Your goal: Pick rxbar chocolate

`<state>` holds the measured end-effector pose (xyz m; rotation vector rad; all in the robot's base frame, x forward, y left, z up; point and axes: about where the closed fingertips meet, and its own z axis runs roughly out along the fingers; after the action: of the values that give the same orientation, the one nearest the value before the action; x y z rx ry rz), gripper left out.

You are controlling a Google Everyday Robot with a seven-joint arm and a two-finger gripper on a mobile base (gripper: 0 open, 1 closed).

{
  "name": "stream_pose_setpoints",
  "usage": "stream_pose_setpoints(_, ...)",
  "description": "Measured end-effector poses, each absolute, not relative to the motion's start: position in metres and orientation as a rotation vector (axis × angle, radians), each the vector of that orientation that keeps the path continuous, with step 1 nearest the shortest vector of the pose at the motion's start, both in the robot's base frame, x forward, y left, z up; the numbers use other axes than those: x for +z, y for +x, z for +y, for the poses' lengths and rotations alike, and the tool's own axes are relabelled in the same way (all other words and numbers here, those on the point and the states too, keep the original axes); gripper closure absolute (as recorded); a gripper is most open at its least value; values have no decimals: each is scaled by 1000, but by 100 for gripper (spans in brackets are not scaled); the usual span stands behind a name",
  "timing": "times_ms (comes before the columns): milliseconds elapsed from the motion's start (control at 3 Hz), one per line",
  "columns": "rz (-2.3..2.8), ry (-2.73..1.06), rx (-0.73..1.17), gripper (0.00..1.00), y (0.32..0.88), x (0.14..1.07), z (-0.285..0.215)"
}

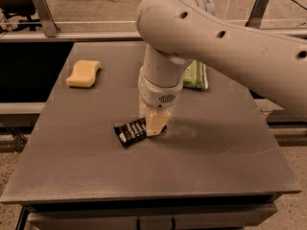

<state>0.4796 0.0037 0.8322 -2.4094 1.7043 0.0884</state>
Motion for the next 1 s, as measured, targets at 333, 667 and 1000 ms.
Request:
stream_pose_setpoints(333, 1624, -2406, 123, 100, 483, 847, 17)
stream_pose_setpoints(667, 1520, -2420, 69, 100, 482, 882, 38)
stream_pose_setpoints(1000, 1446, -2409, 69, 100, 473, 900, 47)
